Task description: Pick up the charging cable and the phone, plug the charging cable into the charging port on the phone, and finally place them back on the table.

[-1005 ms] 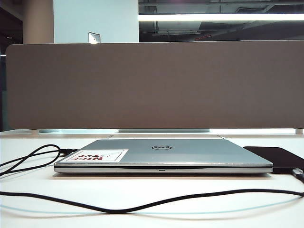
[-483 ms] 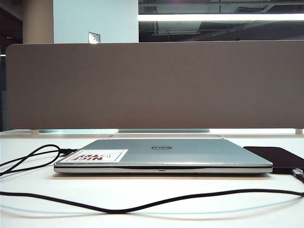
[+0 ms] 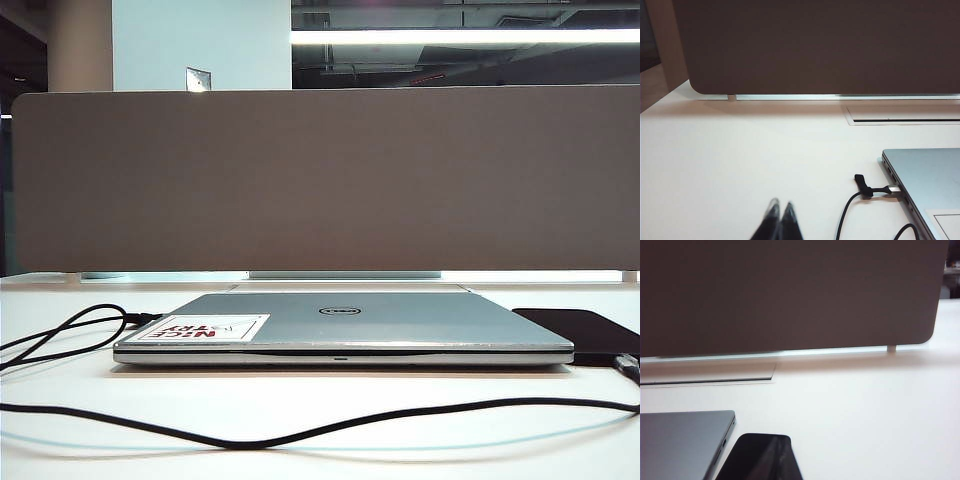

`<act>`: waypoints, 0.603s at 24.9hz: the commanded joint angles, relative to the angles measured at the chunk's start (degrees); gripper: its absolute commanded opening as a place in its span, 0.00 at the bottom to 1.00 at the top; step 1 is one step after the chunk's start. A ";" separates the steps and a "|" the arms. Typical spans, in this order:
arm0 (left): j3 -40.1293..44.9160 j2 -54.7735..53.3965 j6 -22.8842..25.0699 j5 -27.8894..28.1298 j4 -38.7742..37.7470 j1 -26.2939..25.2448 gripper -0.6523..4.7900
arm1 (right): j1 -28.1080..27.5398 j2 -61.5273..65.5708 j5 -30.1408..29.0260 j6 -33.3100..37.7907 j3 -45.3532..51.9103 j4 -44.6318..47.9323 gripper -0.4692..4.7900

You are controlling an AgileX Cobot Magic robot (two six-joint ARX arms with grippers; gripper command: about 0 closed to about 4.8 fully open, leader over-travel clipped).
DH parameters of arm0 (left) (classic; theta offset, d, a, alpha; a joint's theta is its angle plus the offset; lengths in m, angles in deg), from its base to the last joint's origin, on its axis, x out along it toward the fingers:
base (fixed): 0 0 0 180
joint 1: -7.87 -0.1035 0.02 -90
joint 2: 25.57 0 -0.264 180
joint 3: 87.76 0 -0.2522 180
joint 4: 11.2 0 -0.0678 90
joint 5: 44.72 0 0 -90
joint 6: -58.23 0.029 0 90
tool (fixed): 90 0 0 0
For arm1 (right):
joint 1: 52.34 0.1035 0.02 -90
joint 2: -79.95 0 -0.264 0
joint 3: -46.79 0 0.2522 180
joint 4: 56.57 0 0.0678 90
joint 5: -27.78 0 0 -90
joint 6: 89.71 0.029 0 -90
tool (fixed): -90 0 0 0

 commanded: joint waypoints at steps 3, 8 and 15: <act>-0.04 0.00 0.04 -0.04 0.92 0.04 0.11 | -0.04 -0.13 0.24 0.17 0.04 2.32 0.08; -0.04 0.00 0.04 -0.04 0.90 0.04 0.11 | 0.04 -0.13 0.22 0.09 0.04 2.32 0.08; -0.02 0.00 0.04 -0.04 0.90 0.04 0.11 | 0.02 -0.13 0.24 -5.44 0.04 2.60 0.08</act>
